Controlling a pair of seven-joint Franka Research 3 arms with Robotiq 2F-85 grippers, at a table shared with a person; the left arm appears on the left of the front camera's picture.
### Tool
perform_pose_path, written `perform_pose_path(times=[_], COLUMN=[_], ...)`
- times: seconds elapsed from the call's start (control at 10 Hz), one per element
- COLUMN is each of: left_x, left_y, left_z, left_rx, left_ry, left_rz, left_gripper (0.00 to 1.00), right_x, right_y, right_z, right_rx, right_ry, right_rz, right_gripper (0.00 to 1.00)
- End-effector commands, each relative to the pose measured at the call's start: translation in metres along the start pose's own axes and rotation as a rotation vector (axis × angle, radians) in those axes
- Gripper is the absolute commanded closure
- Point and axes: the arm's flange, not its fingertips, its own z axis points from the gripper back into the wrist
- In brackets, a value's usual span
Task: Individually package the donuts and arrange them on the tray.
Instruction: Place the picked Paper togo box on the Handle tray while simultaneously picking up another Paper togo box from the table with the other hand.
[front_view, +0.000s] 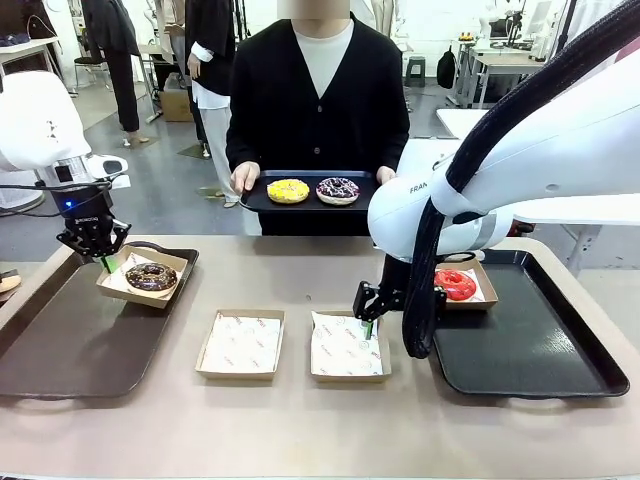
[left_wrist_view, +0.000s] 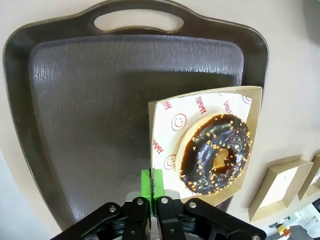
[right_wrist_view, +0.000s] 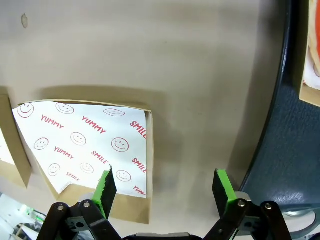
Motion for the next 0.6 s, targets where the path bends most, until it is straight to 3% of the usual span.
perform_pose_path(times=[0.0, 0.5], left_x=[0.0116, 0.0186], left_y=[-0.0048, -0.0131], left_z=[0.0022, 0.008], left_rx=[-0.01, 0.014], left_ry=[-0.017, -0.036], left_rz=[0.014, 0.013], left_gripper=[0.99, 0.99], right_x=[0.0035, 0.0043], right_y=[0.0045, 0.0064], right_z=[-0.0033, -0.0075], right_rx=[-0.028, -0.043], right_ry=[-0.013, 0.012], right_rz=[-0.004, 0.002], right_gripper=[0.0, 0.0])
